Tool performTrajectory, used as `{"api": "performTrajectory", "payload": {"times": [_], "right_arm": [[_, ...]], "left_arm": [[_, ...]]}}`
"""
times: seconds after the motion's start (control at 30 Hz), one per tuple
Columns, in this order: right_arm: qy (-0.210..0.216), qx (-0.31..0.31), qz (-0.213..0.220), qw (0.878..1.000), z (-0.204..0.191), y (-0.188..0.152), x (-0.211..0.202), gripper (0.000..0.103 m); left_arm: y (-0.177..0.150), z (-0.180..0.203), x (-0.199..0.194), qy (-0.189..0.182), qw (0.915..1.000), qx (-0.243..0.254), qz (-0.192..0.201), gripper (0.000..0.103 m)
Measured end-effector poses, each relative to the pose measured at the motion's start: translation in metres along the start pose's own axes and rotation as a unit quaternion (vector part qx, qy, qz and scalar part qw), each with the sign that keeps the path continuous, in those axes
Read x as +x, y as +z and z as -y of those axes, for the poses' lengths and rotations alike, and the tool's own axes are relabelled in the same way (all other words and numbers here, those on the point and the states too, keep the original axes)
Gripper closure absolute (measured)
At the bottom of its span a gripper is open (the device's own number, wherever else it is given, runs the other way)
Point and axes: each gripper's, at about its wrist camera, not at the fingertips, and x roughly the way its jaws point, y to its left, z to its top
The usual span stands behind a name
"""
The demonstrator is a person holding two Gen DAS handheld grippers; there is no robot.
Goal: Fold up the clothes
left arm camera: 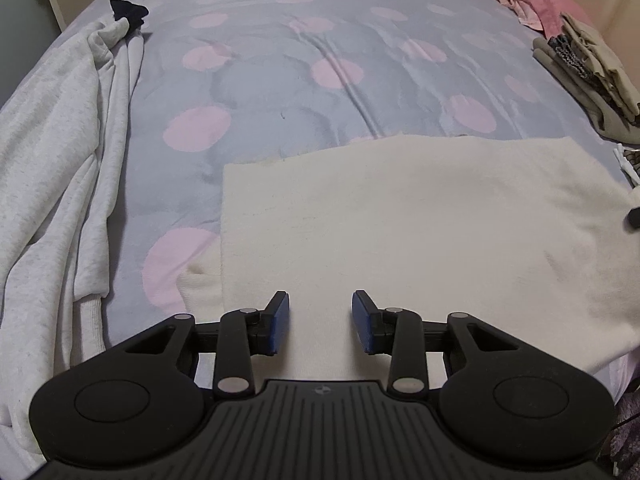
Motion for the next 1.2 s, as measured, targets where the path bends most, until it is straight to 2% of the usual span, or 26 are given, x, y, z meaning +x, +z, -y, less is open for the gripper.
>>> {"api": "performTrajectory", "payload": {"times": [0.23, 0.5, 0.97, 1.2], "right_arm": [[0.052, -0.036, 0.018, 0.998, -0.070, -0.006, -0.023, 0.087], [0.084, -0.082, -0.001, 0.993, -0.152, -0.009, 0.001, 0.087], [0.098, -0.112, -0.060, 0.987, -0.254, -0.015, 0.103, 0.088], [0.070, -0.145, -0.102, 0.982, -0.285, -0.026, 0.166, 0.088]], "left_arm": [[-0.002, -0.006, -0.022, -0.014, 0.9994, -0.011, 0.030, 0.070], [-0.006, -0.018, -0.045, -0.036, 0.9968, -0.022, 0.068, 0.070], [-0.021, -0.070, -0.058, -0.019, 0.9938, -0.077, 0.078, 0.072], [-0.026, -0.093, -0.056, -0.009, 0.9927, -0.100, 0.067, 0.072]]}}
